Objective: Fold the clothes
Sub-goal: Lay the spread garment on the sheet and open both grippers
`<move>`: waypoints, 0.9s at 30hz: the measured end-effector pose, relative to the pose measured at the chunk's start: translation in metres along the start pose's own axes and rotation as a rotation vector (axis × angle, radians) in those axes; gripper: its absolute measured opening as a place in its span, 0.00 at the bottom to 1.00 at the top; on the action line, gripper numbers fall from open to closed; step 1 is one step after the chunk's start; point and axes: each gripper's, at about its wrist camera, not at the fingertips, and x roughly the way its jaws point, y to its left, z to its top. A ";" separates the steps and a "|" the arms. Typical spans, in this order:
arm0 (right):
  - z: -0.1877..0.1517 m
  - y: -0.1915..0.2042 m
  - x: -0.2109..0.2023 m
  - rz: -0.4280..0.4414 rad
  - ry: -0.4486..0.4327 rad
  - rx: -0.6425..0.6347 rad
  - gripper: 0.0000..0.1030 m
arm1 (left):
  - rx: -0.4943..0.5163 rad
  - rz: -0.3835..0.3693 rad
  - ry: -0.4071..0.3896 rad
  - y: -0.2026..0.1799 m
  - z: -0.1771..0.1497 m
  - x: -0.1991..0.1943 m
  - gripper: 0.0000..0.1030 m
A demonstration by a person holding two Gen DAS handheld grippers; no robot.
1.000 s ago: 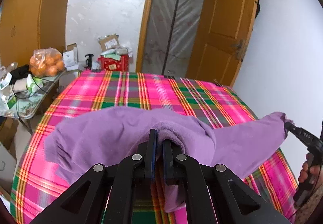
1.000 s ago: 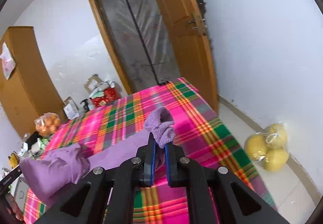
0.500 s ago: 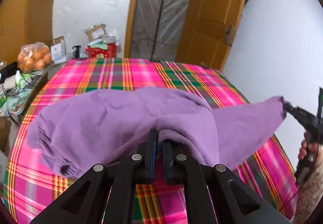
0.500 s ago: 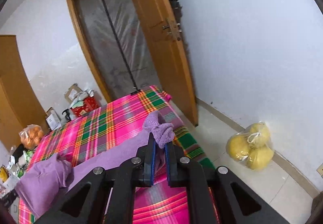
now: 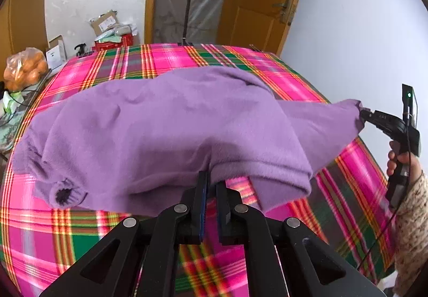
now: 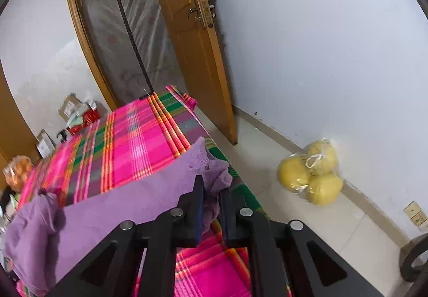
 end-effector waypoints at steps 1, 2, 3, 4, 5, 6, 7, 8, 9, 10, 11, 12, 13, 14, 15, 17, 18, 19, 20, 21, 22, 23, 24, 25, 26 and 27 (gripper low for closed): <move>-0.001 0.000 -0.002 -0.004 0.002 -0.003 0.12 | 0.001 0.003 0.004 0.004 -0.002 -0.002 0.11; -0.002 0.000 -0.004 -0.012 0.002 -0.004 0.14 | -0.001 0.002 0.008 0.009 -0.005 -0.005 0.11; -0.002 0.001 -0.006 -0.021 0.002 -0.008 0.18 | -0.008 0.002 0.008 0.015 -0.007 -0.009 0.11; -0.003 0.003 -0.008 -0.029 0.001 -0.014 0.23 | -0.020 0.007 0.005 0.022 -0.008 -0.013 0.11; -0.003 0.005 -0.010 -0.038 -0.001 -0.020 0.24 | -0.036 0.014 0.001 0.030 -0.010 -0.018 0.12; -0.003 0.006 -0.013 -0.047 -0.002 -0.026 0.24 | -0.053 0.021 -0.004 0.040 -0.011 -0.023 0.13; -0.004 0.008 -0.015 -0.056 -0.003 -0.032 0.26 | -0.072 0.029 -0.010 0.050 -0.012 -0.028 0.17; -0.004 0.010 -0.018 -0.062 -0.005 -0.038 0.27 | -0.094 0.038 -0.017 0.059 -0.012 -0.033 0.21; -0.004 0.014 -0.022 -0.063 -0.009 -0.044 0.30 | -0.115 0.048 -0.024 0.069 -0.012 -0.037 0.22; -0.003 0.017 -0.026 -0.057 -0.013 -0.050 0.31 | -0.140 0.061 -0.029 0.079 -0.011 -0.041 0.22; -0.004 0.021 -0.029 -0.042 -0.019 -0.062 0.31 | -0.173 0.079 -0.031 0.091 -0.010 -0.045 0.23; -0.004 0.028 -0.033 -0.023 -0.027 -0.079 0.31 | -0.206 0.091 -0.034 0.101 -0.008 -0.048 0.23; -0.005 0.035 -0.037 -0.010 -0.035 -0.100 0.31 | -0.239 0.091 -0.038 0.111 -0.006 -0.050 0.24; -0.006 0.044 -0.041 -0.002 -0.045 -0.123 0.31 | -0.274 0.087 -0.044 0.122 -0.004 -0.053 0.25; -0.007 0.054 -0.046 0.013 -0.055 -0.148 0.31 | -0.307 0.083 -0.047 0.132 -0.002 -0.054 0.27; -0.009 0.072 -0.054 0.070 -0.059 -0.182 0.31 | -0.369 0.071 -0.052 0.149 0.002 -0.057 0.30; -0.011 0.082 -0.056 0.102 -0.056 -0.202 0.32 | -0.390 0.058 -0.052 0.154 0.004 -0.057 0.30; -0.015 0.094 -0.058 0.137 -0.047 -0.230 0.32 | -0.405 0.043 -0.050 0.158 0.005 -0.057 0.30; -0.017 0.105 -0.059 0.168 -0.039 -0.256 0.32 | -0.415 0.026 -0.045 0.160 0.006 -0.056 0.30; -0.021 0.117 -0.059 0.199 -0.029 -0.281 0.32 | -0.423 0.007 -0.037 0.160 0.006 -0.055 0.30; -0.025 0.128 -0.059 0.229 -0.018 -0.306 0.32 | -0.430 -0.011 -0.029 0.160 0.007 -0.053 0.30; -0.029 0.138 -0.059 0.254 -0.008 -0.326 0.32 | -0.437 -0.030 -0.021 0.160 0.007 -0.051 0.30; -0.034 0.148 -0.059 0.276 0.004 -0.344 0.32 | -0.444 -0.048 -0.013 0.160 0.007 -0.049 0.30; -0.040 0.158 -0.059 0.298 0.017 -0.360 0.32 | -0.452 -0.067 -0.004 0.161 0.008 -0.048 0.30; -0.046 0.168 -0.059 0.321 0.033 -0.380 0.32 | -0.462 -0.090 0.004 0.160 0.007 -0.046 0.30; -0.050 0.177 -0.057 0.343 0.052 -0.399 0.32 | -0.471 -0.120 0.013 0.158 0.007 -0.045 0.30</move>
